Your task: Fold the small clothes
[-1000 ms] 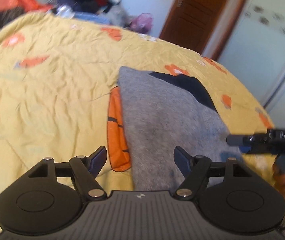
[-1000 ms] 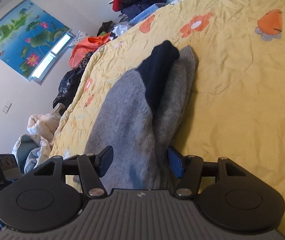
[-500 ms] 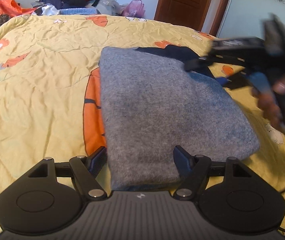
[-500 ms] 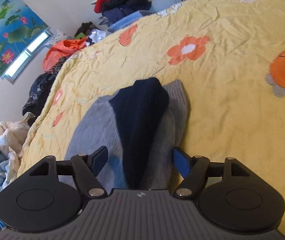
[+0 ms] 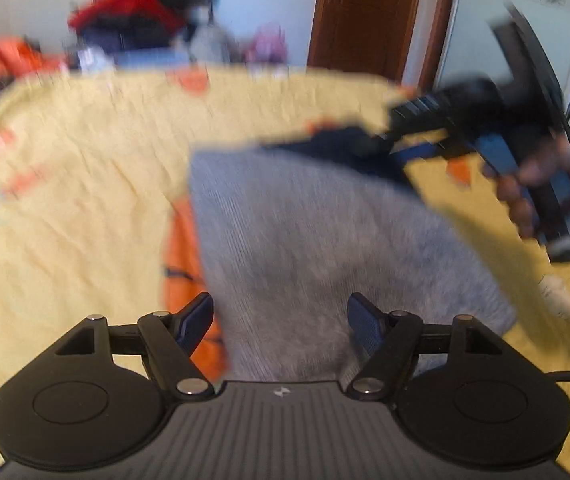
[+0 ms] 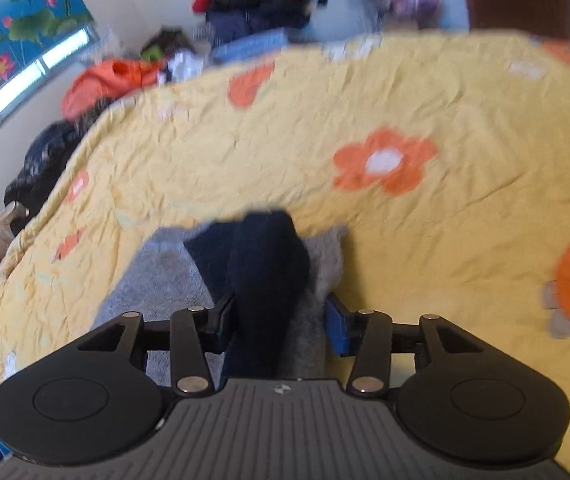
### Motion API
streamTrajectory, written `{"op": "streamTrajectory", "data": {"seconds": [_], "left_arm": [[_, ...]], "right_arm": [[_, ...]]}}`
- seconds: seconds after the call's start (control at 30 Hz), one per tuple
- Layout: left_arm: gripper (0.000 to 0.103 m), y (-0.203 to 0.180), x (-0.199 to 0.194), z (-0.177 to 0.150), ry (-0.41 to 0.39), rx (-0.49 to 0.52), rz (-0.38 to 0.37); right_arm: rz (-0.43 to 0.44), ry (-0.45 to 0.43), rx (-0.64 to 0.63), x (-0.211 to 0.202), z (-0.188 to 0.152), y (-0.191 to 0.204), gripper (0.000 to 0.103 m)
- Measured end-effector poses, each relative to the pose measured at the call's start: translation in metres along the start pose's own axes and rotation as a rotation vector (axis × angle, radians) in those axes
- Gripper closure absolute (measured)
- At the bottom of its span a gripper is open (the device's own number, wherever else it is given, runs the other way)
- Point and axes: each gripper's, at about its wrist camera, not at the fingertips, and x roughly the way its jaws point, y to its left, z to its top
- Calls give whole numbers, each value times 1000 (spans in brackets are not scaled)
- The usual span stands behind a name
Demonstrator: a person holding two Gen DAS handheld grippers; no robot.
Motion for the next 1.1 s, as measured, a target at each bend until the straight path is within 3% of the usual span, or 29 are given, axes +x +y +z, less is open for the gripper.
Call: {"op": "streamTrajectory", "data": {"seconds": [0.07, 0.13, 0.2, 0.27, 0.33, 0.43, 0.57, 0.67, 0.83, 0.93, 1.03, 1.1], "left_arm": [[29, -3, -15, 11, -75, 32, 19], [29, -12, -6, 26, -83, 63, 7], [29, -23, 22, 35, -37, 79, -27], [28, -28, 60, 34, 63, 59, -17], [23, -37, 70, 28, 13, 109, 39], [22, -44, 73, 31, 24, 99, 67], [22, -40, 72, 30, 23, 98, 63], [22, -39, 70, 29, 21, 94, 63], [22, -33, 50, 30, 26, 91, 84], [20, -5, 18, 19, -12, -26, 35], [19, 31, 13, -1, 52, -234, -38], [20, 39, 20, -14, 111, -283, -52]], "right_arm": [[34, -103, 6, -33, -7, 2, 50], [81, -163, 18, -51, -11, 13, 42], [129, -140, -8, -45, -9, 31, 30], [115, -97, -51, -23, -7, 48, 27], [39, -27, -67, 8, -6, 53, 27], [-25, 21, -78, 34, -13, 46, 31], [2, -33, -55, 7, -14, 45, 30], [23, -78, -56, -20, -22, 38, 23], [56, -40, 68, -46, -53, 1, 23], [84, -20, 114, -58, -81, -14, 22], [133, 11, 143, -59, -105, -22, 21], [149, 7, 137, -57, -115, -20, 19]]}}
